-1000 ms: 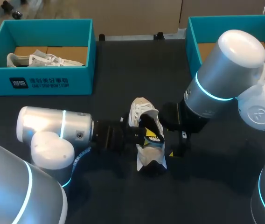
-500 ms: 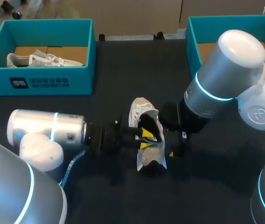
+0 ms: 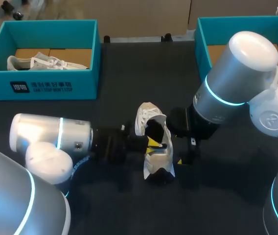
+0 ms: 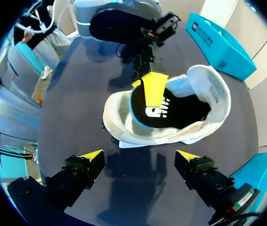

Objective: Take the shoe out of the shoebox, open the shoe tongue, remove and reinsert the insole, then place the shoe into the shoebox

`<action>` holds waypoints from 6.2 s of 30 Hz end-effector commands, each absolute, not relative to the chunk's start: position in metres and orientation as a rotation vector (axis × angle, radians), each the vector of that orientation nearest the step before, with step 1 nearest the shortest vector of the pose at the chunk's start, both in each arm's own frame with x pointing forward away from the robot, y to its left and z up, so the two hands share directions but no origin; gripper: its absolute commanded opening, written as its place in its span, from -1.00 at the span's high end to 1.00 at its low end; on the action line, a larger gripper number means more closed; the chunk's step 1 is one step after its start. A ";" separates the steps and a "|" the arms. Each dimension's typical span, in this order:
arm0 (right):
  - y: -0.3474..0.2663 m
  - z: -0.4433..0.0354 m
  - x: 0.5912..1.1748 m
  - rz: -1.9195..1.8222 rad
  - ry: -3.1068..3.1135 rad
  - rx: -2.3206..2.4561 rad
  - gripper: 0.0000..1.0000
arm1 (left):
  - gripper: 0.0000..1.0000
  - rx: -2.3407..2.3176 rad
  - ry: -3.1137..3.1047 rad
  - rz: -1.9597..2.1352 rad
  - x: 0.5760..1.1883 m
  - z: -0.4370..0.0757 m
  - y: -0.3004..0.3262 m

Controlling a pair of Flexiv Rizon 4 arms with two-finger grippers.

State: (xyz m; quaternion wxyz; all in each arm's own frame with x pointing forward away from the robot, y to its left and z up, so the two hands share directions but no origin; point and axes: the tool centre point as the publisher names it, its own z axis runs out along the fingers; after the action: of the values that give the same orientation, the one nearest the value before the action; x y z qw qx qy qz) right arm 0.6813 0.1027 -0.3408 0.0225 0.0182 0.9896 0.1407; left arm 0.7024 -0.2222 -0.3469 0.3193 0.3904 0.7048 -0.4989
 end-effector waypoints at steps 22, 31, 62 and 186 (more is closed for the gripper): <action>0.103 -0.341 0.681 0.438 3.065 0.055 -1.00 | 0.69 1.013 1.896 -1.392 0.682 -0.327 -0.219; 0.103 -0.341 0.681 0.438 3.065 0.055 -1.00 | 1.00 1.042 1.984 -1.330 0.693 -0.350 -0.232; 0.054 -0.321 0.694 0.421 3.060 0.026 -1.00 | 0.01 1.105 2.070 -1.263 0.679 -0.279 -0.170; -0.083 -0.304 0.715 0.476 3.073 -0.122 -1.00 | 1.00 2.579 2.283 -0.263 0.680 -0.374 -0.214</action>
State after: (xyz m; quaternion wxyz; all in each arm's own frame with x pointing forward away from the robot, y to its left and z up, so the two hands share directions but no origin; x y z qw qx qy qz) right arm 0.7164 -0.0820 -0.3047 0.0140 -0.0387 0.9873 0.1536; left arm 0.6826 -0.2076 -0.3648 -0.1553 0.7384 0.6509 -0.0833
